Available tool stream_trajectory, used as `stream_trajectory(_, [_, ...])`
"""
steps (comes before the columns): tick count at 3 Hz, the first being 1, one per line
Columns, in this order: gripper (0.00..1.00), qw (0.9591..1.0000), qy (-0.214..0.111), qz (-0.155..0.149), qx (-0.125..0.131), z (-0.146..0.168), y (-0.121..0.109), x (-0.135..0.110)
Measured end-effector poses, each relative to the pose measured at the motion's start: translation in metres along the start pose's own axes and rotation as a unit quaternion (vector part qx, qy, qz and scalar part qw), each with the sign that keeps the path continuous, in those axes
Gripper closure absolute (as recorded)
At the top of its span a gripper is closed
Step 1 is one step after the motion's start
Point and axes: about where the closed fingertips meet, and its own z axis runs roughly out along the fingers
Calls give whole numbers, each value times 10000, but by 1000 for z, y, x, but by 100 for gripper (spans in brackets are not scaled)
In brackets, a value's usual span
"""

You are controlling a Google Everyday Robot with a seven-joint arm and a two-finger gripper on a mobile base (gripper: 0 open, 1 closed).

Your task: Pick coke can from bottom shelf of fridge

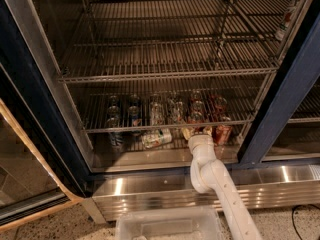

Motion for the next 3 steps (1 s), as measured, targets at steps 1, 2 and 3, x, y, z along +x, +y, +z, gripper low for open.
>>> stream_trajectory(1, [32,10000,-12,6,-3,5,1,0])
stream_trajectory(2, [50,10000,-12,6,-3,5,1,0])
stream_trajectory(3, [74,10000,-13,6,-4,5,1,0])
